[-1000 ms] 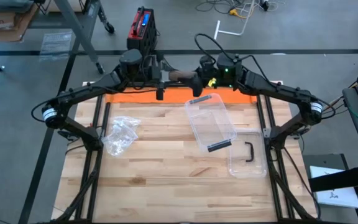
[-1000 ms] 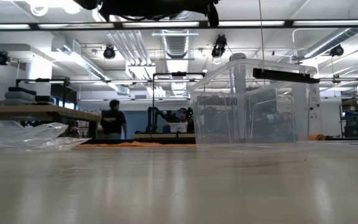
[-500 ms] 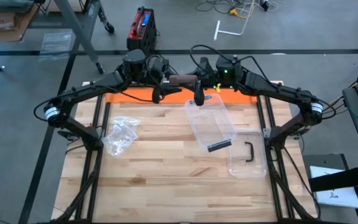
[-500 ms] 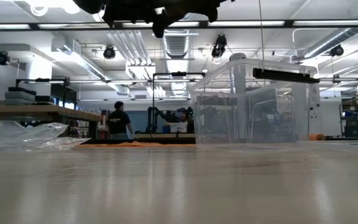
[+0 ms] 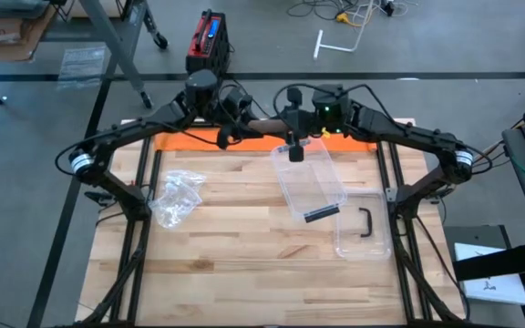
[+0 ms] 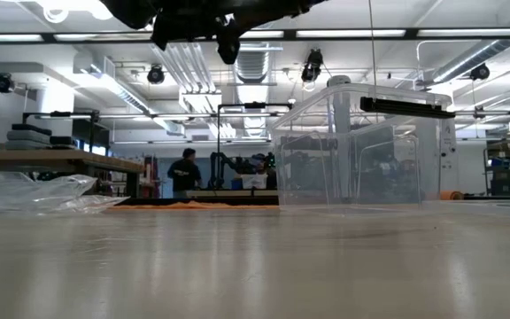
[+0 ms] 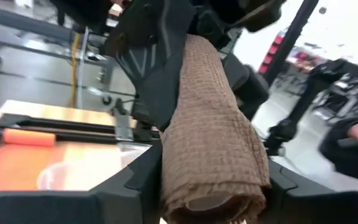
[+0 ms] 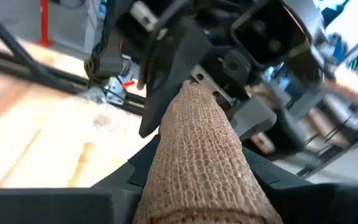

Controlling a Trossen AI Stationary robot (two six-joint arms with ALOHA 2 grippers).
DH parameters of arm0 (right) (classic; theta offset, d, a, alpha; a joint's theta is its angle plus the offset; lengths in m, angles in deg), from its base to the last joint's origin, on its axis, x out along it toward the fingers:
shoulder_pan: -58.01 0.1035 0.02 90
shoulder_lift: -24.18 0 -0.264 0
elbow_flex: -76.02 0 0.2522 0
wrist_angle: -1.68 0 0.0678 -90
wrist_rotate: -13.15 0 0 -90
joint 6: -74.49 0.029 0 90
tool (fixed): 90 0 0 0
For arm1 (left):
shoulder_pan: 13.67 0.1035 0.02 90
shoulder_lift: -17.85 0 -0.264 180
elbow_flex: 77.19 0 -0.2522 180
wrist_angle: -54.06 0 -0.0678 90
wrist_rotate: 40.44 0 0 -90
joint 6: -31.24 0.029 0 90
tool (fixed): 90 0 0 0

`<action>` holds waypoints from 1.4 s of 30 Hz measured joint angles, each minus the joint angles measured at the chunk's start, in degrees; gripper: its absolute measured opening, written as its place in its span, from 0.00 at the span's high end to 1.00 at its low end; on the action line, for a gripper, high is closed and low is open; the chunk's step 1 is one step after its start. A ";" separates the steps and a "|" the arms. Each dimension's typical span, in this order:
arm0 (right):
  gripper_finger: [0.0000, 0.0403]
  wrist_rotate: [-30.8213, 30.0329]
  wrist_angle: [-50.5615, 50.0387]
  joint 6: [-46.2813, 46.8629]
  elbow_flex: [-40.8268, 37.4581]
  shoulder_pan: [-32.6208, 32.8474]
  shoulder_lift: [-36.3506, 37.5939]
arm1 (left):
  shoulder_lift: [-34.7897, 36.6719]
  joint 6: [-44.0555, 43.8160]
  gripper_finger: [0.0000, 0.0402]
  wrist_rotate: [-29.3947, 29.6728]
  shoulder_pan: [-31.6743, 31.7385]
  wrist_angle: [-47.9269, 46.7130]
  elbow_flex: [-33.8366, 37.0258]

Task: Roll bandage
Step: Roll the brown bandage

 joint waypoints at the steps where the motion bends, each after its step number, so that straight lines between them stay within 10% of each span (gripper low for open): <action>1: 0.68 -0.18 0.09 -2.44 0.00 0.17 -0.07 | -0.14 -0.60 0.62 -0.92 0.25 0.00 -0.01; 23: 0.69 -0.77 3.25 -36.36 0.04 2.18 1.21 | 0.62 2.96 0.30 -12.99 6.96 0.66 -0.40; 32: 0.69 5.21 7.36 -32.68 0.03 2.36 1.32 | -3.36 9.39 0.24 -11.84 4.20 20.65 2.77; 42: 0.69 4.13 21.82 0.53 0.09 2.51 1.34 | -3.95 24.83 0.42 24.29 -1.40 29.75 5.26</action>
